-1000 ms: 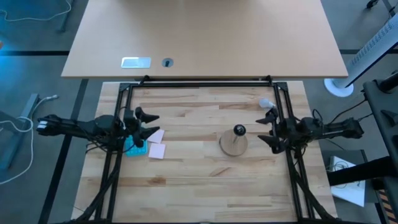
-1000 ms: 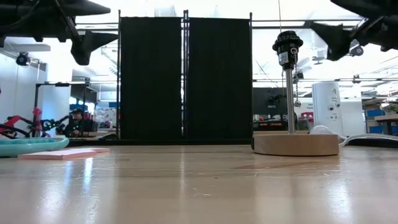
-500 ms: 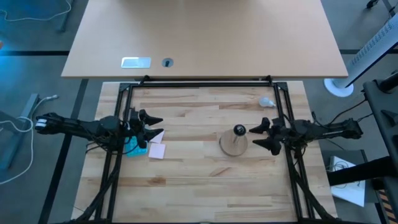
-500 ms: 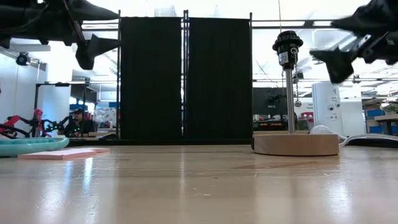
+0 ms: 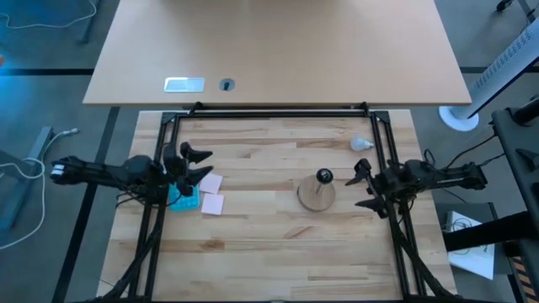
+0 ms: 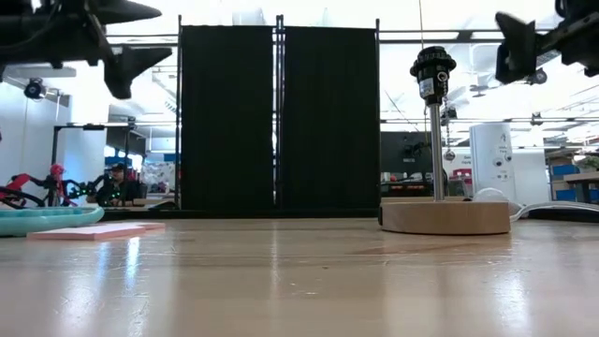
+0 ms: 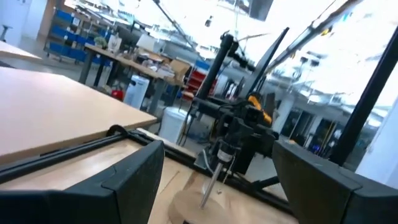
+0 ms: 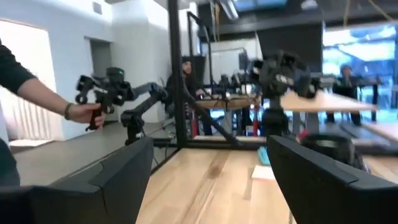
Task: Screw lightbulb
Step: Return to Home Position
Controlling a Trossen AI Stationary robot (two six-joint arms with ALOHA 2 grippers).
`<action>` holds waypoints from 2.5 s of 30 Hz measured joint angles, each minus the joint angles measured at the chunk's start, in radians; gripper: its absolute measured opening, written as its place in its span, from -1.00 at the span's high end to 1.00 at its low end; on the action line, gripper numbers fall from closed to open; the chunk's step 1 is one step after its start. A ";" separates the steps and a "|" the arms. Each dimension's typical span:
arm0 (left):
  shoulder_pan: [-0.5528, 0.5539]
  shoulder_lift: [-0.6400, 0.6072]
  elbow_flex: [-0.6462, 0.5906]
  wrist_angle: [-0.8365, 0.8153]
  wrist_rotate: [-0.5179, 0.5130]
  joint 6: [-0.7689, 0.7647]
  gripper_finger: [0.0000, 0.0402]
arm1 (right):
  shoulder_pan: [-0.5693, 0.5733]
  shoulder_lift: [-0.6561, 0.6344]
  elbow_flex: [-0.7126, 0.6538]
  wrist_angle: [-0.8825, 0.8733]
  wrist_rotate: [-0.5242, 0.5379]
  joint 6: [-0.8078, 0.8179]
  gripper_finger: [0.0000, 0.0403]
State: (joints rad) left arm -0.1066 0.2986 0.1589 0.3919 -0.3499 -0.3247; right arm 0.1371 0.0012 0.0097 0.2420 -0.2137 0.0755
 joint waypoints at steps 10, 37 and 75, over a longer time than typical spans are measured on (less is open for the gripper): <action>0.000 -0.145 -0.142 0.100 -0.005 -0.010 -0.45 | -0.020 0.000 0.000 0.158 -0.005 0.001 -0.54; 0.010 -0.298 -0.123 0.015 0.001 0.068 -0.45 | -0.237 0.001 0.000 0.104 -0.131 0.126 -0.54; 0.039 -0.290 -0.149 -0.068 0.131 0.080 -0.45 | -0.304 0.001 0.000 -0.026 -0.102 0.007 -0.54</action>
State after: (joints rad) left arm -0.0681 0.0081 0.0101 0.3236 -0.2185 -0.2445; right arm -0.1665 0.0021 0.0101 0.2156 -0.3161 0.0826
